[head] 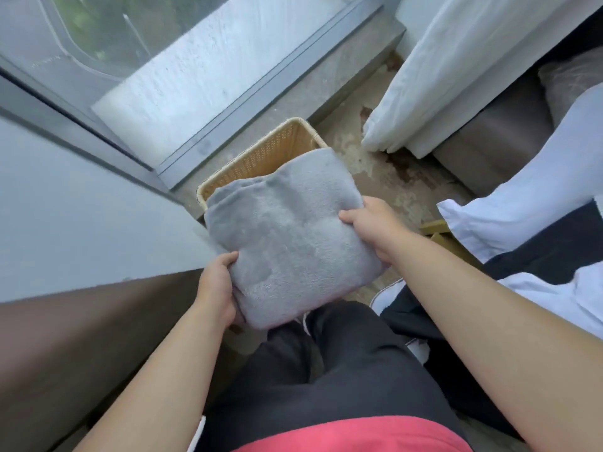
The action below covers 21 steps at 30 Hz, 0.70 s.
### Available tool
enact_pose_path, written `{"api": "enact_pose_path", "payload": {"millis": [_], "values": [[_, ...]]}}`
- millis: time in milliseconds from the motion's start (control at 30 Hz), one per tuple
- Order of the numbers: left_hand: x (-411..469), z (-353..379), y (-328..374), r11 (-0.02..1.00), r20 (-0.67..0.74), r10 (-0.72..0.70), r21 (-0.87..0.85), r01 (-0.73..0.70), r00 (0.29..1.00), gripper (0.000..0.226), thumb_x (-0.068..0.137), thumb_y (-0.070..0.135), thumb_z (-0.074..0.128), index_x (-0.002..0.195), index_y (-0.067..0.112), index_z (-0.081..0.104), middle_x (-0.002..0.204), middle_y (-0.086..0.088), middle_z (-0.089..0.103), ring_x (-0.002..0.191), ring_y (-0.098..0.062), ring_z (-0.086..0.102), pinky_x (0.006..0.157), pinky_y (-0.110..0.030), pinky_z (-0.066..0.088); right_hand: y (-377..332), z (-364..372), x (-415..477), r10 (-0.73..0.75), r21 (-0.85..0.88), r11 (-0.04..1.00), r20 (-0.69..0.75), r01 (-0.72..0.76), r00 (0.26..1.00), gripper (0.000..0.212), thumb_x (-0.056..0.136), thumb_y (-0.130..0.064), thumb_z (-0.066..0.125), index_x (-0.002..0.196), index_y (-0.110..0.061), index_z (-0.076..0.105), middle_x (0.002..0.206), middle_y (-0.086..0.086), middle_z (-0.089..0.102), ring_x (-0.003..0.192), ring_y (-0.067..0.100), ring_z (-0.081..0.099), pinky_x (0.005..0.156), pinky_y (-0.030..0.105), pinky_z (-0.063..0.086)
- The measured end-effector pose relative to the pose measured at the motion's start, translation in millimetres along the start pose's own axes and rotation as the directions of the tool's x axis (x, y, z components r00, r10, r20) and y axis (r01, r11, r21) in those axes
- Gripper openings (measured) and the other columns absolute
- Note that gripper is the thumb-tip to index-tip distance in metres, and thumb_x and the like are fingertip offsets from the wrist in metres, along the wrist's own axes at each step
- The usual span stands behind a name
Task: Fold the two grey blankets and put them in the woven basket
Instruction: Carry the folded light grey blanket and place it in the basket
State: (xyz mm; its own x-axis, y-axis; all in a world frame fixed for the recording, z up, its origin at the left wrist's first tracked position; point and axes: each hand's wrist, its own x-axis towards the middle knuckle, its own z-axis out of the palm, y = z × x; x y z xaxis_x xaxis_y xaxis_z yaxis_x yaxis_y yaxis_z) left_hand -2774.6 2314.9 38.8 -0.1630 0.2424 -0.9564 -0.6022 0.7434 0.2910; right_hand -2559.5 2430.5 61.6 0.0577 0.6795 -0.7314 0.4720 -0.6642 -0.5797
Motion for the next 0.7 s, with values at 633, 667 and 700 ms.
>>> {"api": "enact_pose_path", "payload": {"millis": [633, 667, 700], "values": [[316, 80, 25, 0.969, -0.298, -0.048, -0.246, -0.028, 0.953, 0.040, 0.064, 0.031, 0.056, 0.097, 0.013, 0.068, 0.096, -0.013, 0.074, 0.089, -0.035, 0.069, 0.084, -0.055, 0.052, 37, 113, 360, 0.049, -0.202, 0.979, 0.089, -0.030, 0.995, 0.016, 0.084, -0.008, 0.057, 0.095, -0.018, 0.062, 0.098, 0.001, 0.067, 0.093, 0.023, 0.062, 0.085, 0.039, 0.052], [334, 84, 21, 0.961, -0.290, -0.064, -0.276, -0.020, 0.955, 0.039, 0.066, 0.030, 0.055, 0.099, 0.014, 0.069, 0.093, -0.011, 0.075, 0.086, -0.033, 0.071, 0.080, -0.051, 0.055, 43, 119, 378, 0.040, -0.207, 0.978, 0.099, -0.019, 0.994, 0.015, 0.084, -0.008, 0.057, 0.092, -0.020, 0.061, 0.096, 0.000, 0.066, 0.092, 0.022, 0.061, 0.083, 0.037, 0.051], [352, 88, 17, 0.951, -0.275, -0.073, -0.308, -0.016, 0.959, 0.036, 0.069, 0.029, 0.053, 0.097, 0.015, 0.070, 0.090, -0.008, 0.076, 0.080, -0.029, 0.072, 0.074, -0.044, 0.057, 49, 125, 396, 0.040, -0.202, 0.979, 0.110, -0.018, 0.993, 0.014, 0.084, -0.008, 0.056, 0.088, -0.021, 0.061, 0.094, -0.003, 0.065, 0.090, 0.021, 0.061, 0.079, 0.034, 0.050]]}}
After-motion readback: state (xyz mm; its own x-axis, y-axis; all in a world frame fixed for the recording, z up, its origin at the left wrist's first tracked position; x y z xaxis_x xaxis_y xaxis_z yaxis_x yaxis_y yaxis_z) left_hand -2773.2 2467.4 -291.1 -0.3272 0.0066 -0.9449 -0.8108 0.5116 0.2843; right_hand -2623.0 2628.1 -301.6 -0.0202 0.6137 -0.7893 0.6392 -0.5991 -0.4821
